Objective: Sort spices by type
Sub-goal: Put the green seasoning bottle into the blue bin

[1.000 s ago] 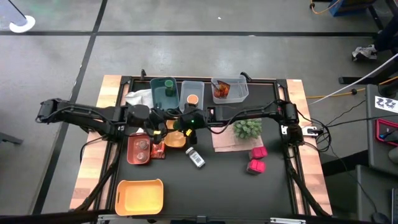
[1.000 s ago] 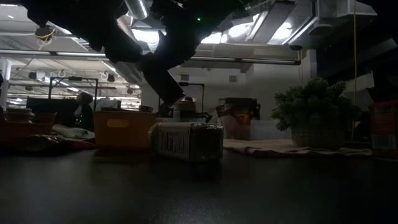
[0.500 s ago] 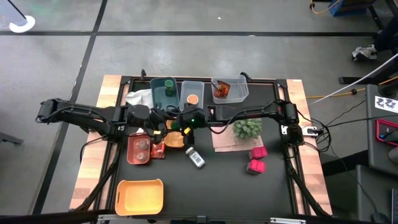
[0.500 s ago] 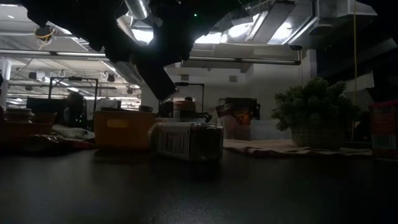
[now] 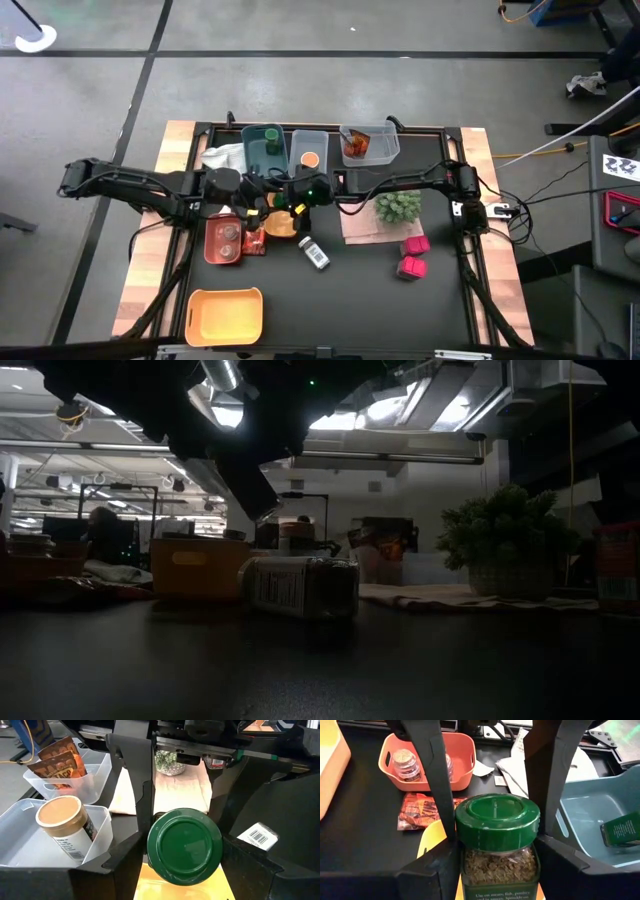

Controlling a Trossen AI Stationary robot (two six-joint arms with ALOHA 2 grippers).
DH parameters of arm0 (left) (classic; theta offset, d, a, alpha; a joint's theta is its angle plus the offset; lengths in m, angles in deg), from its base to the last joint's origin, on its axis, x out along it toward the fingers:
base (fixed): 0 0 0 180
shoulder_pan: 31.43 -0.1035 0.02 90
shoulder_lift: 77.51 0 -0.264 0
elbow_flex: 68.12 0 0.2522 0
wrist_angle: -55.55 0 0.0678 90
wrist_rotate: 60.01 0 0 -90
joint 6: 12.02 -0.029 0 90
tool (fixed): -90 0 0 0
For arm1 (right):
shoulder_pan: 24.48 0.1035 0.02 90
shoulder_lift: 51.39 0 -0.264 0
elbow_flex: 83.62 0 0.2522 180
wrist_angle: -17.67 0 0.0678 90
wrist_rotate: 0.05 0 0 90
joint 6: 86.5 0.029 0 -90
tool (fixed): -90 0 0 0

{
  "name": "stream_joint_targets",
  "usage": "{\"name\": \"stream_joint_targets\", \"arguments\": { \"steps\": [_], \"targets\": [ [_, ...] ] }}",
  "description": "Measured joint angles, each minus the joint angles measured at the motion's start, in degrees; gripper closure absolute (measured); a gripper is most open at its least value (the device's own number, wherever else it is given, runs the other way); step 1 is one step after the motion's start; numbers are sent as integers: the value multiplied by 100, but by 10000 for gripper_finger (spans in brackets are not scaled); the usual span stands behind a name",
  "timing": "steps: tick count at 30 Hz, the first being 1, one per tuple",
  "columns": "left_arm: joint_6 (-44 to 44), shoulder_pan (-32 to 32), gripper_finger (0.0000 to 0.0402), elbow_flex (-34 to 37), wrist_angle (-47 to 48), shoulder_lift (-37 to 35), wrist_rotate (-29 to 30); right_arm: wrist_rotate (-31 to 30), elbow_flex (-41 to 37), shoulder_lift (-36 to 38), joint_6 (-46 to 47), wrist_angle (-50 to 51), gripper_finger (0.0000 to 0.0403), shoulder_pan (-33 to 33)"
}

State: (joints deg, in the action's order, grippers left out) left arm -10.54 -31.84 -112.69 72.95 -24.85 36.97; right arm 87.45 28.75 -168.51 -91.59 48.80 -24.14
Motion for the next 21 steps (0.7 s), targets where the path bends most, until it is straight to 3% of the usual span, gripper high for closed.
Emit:
{"name": "stream_joint_targets", "arguments": {
  "steps": [5,10,21],
  "targets": [
    [0,0,171,0,0,0,0,0,0,0,5,22,194,0],
    [-17,0,211,0,5,0,-4,0,1,0,11,27,192,0],
    [2,0,211,0,0,0,-17,-8,2,-2,25,52,154,0]
  ]
}}
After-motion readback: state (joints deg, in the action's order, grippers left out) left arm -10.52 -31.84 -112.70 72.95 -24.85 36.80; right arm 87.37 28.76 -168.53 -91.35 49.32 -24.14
